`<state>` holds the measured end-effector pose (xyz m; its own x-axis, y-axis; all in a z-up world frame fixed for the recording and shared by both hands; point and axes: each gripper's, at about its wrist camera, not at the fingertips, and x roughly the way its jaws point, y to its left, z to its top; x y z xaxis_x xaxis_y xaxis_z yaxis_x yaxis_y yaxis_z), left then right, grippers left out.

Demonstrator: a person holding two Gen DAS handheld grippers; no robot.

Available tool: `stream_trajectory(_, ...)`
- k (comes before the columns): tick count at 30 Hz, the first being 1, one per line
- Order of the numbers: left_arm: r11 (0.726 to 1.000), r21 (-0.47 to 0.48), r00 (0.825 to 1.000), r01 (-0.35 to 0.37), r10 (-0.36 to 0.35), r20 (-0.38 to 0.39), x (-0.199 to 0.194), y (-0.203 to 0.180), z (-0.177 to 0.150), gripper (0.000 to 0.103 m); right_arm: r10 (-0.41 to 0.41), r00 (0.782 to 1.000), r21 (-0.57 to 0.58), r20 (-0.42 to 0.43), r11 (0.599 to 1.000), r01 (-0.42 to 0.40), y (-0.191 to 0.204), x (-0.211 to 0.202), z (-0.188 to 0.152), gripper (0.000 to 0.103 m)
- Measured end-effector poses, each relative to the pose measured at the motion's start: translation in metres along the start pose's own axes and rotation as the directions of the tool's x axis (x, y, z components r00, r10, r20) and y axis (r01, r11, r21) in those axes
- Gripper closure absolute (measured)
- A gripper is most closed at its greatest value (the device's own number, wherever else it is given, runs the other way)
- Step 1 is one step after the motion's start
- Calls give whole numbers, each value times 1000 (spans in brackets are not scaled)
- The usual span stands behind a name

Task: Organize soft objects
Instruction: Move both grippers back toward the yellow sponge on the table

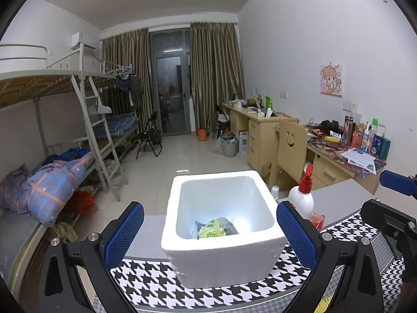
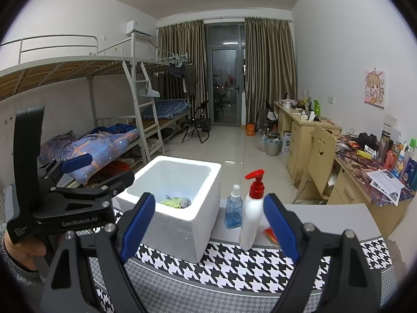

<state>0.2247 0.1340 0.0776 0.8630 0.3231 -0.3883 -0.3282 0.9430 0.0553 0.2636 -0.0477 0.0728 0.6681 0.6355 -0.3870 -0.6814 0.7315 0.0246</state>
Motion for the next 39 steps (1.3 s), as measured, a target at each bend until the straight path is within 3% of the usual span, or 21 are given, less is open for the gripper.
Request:
stream_trajectory(22,1000,2,997,-6,6,82,-57,-9,-12,1,-7,999,-8,49,1000,8,4,-41,-10,15)
stream_trajectory(39,998,18,994,64,-66,87,-91,-18,-32,1,21,999,0,40,1000,-21,5,-64,-32,15)
